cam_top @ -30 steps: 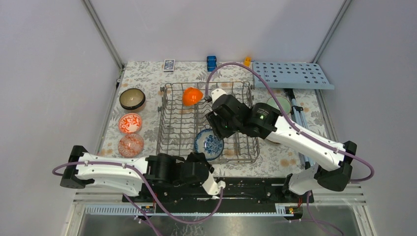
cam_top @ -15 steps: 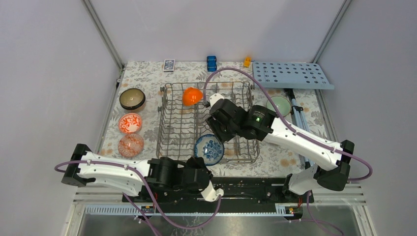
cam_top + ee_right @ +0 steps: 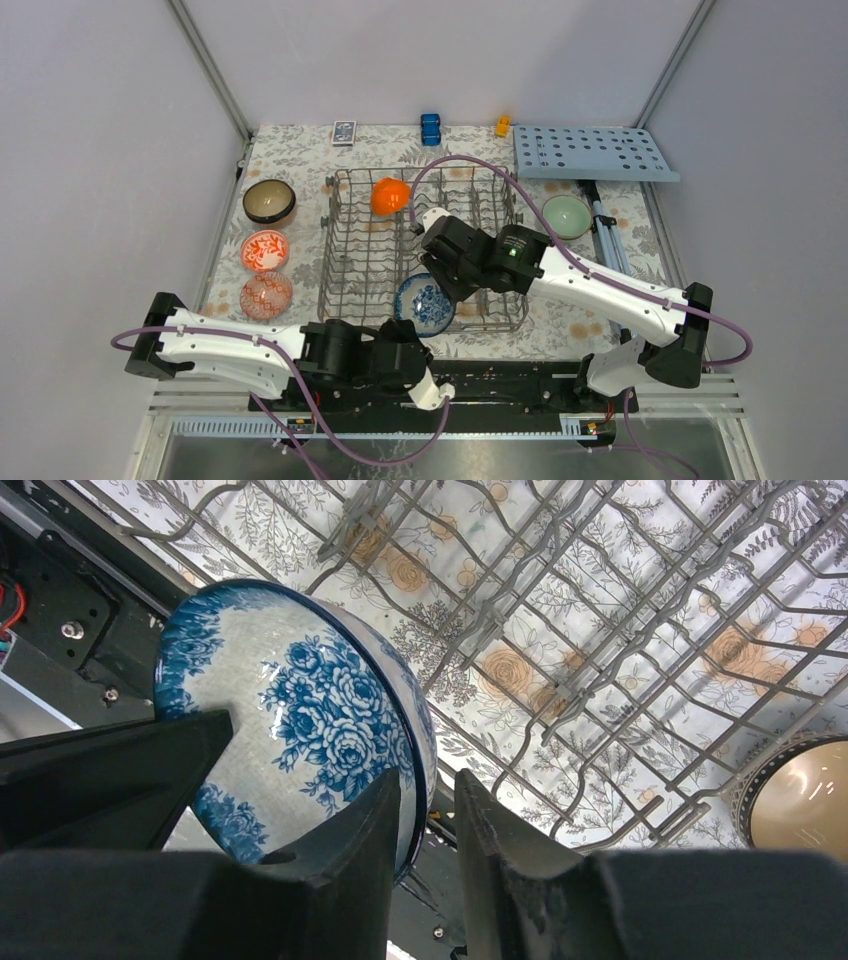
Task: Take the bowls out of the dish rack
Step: Place the bowl with the bowl.
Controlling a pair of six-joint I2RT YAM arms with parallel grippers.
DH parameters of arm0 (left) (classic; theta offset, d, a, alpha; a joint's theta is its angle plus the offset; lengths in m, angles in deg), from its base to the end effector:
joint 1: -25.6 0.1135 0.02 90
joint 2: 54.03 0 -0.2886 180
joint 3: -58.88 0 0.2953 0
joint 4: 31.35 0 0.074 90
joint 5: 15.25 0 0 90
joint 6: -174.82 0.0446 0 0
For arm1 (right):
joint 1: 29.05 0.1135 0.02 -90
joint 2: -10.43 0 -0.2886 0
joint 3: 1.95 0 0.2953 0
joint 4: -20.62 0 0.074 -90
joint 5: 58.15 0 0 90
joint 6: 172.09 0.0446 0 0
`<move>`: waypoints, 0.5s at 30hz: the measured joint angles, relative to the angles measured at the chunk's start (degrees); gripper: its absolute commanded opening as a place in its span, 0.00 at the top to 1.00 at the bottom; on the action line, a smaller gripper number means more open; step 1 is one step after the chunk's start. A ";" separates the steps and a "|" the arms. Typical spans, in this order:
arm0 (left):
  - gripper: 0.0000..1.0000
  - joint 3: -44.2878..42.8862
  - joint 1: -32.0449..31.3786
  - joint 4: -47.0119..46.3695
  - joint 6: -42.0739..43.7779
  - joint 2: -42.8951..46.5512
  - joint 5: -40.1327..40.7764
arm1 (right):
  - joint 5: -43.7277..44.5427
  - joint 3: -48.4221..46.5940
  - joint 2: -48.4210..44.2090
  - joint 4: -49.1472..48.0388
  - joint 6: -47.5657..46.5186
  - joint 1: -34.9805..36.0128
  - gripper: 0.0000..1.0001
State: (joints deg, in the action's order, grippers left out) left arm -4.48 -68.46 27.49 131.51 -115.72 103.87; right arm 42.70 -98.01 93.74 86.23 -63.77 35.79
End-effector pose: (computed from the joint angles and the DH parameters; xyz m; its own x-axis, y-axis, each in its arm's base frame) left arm 0.0047 -0.2405 0.2813 0.6885 0.7214 -0.0743 0.5673 -0.4718 0.6750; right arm 0.1545 0.3092 0.3714 -0.5860 -0.5214 -0.6203 -0.6915 0.7208 0.0473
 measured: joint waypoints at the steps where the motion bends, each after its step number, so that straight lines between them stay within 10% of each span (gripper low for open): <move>1: 1.00 0.00 0.00 0.00 0.00 0.00 -0.02 | -0.02 0.00 0.00 -0.28 0.11 0.00 0.69; 15: 1.00 -0.24 -0.22 -0.35 -0.85 0.00 0.02 | 1.09 0.24 0.09 -1.01 1.29 0.15 1.00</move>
State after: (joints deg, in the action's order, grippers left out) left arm -4.72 -68.68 27.14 130.66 -115.72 103.90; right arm 43.80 -97.77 93.83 85.23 -62.48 35.94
